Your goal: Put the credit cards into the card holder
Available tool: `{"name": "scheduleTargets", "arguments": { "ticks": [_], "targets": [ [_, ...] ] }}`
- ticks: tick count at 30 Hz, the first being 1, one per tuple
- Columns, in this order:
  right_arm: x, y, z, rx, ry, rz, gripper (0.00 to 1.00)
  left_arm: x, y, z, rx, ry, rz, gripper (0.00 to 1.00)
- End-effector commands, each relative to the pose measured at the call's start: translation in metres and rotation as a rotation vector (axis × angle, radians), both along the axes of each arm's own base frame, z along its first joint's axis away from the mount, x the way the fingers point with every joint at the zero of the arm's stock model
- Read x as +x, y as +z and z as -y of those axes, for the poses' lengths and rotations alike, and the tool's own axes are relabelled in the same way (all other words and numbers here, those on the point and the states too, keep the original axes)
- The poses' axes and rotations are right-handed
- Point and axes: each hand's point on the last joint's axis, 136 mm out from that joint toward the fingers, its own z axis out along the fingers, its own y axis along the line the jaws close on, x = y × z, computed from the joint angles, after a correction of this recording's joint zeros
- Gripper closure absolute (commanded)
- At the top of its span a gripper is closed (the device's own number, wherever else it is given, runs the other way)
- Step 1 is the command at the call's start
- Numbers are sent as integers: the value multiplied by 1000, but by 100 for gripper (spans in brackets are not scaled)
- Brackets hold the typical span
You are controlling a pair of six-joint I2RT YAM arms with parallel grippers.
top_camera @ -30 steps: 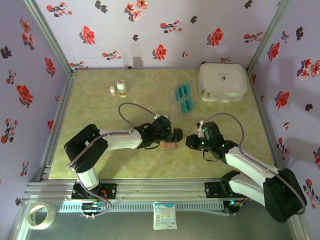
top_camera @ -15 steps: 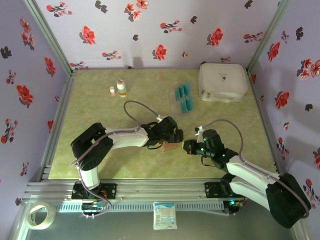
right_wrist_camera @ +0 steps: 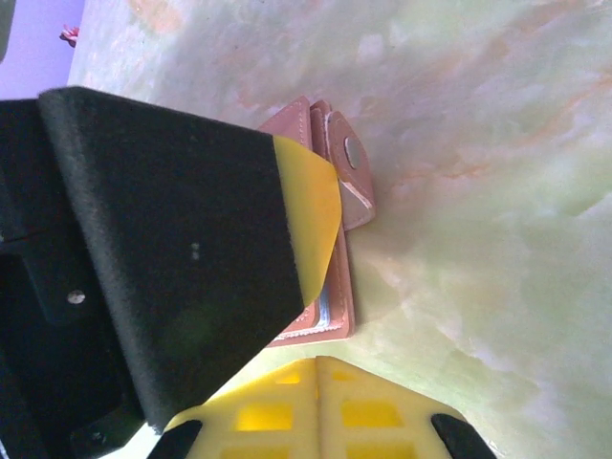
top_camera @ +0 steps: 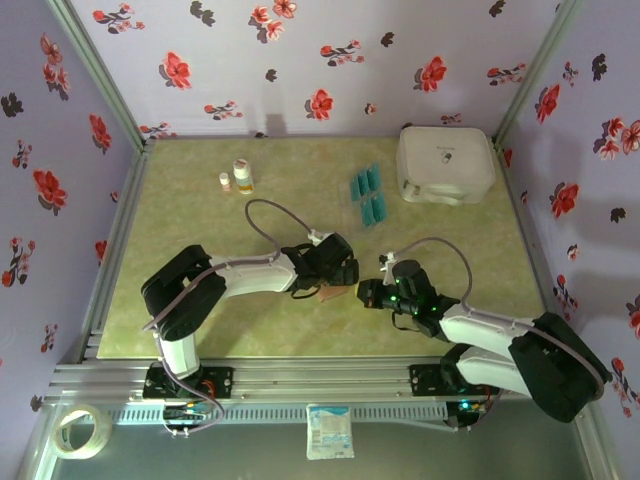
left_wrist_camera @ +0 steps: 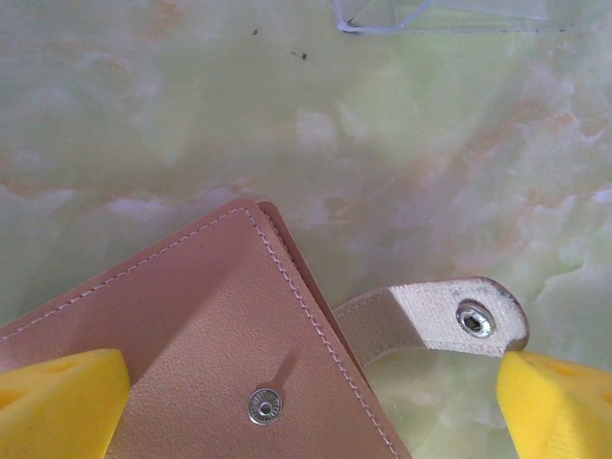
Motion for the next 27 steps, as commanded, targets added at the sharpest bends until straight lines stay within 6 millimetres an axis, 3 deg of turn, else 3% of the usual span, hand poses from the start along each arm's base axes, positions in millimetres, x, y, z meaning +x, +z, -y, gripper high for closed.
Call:
{"name": "scheduleTargets", "arguments": {
  "ticks": [1, 7, 14, 27],
  "targets": [
    [4, 10, -5, 42, -13, 51, 100, -8, -1, 11, -13, -27, -35, 0],
    [-2, 10, 11, 7, -45, 64, 100, 2, 16, 10, -24, -35, -8, 0],
    [-3, 26, 13, 14, -45, 91, 100, 21, 40, 5, -43, -29, 27, 0],
    [-16, 54, -28, 49, 125, 137, 100, 42, 58, -4, -86, 9, 54, 0]
  ]
}}
